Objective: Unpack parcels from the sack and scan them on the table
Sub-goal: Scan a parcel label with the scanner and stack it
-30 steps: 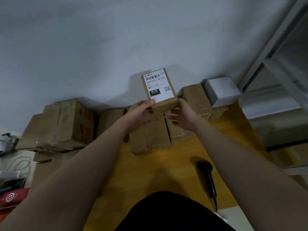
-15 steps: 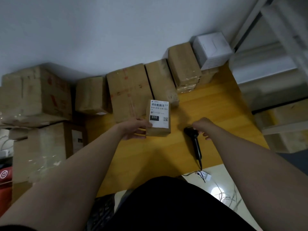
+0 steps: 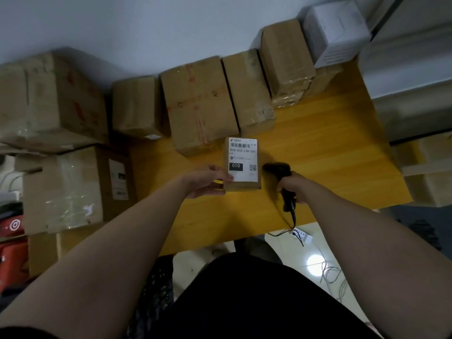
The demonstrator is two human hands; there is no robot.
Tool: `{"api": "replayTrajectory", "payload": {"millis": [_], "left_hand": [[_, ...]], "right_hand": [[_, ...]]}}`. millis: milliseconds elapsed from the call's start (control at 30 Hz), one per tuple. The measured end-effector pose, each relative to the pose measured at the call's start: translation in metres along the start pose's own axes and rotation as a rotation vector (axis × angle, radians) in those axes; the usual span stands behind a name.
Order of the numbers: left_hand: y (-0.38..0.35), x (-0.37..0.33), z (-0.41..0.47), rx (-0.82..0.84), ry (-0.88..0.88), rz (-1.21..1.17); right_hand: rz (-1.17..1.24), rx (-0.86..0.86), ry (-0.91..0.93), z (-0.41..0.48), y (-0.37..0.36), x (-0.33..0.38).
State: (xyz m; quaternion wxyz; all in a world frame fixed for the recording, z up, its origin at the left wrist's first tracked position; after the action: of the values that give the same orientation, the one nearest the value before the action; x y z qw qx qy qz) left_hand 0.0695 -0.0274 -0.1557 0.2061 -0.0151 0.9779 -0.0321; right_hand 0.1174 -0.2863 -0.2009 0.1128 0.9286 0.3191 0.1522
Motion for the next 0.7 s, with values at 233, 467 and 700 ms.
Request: {"api": "replayTrajectory", "payload": {"millis": [233,467,700], "left_hand": [[0.061,0.031,-0.065,-0.176,-0.112,-0.085],[0.119,0.021,-0.137,-0.411,-0.431,-0.177],[0.149,0.022,-0.204,-0.557,-0.563,-0.169]], "right_hand": [[0.048,-0.106,0.318,-0.073,-0.028,0.085],[0.105,-0.113,0.716,-0.218,-0.071,0.172],[0.001,-0.105,0.902,-0.321,-0.110,0.190]]}}
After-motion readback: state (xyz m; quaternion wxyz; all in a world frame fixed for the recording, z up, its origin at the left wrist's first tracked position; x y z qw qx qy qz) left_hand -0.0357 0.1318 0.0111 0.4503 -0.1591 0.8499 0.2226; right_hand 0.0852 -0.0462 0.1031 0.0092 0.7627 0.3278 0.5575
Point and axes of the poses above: each hand's wrist, its own z-axis towards the middle knuckle, its own y-axis out of the back of the hand, x = y × z, the point moved 10 cm from there along z, towards the middle knuckle, and after that the axes turned 5 degrees about -x, right-handed, at the moved point
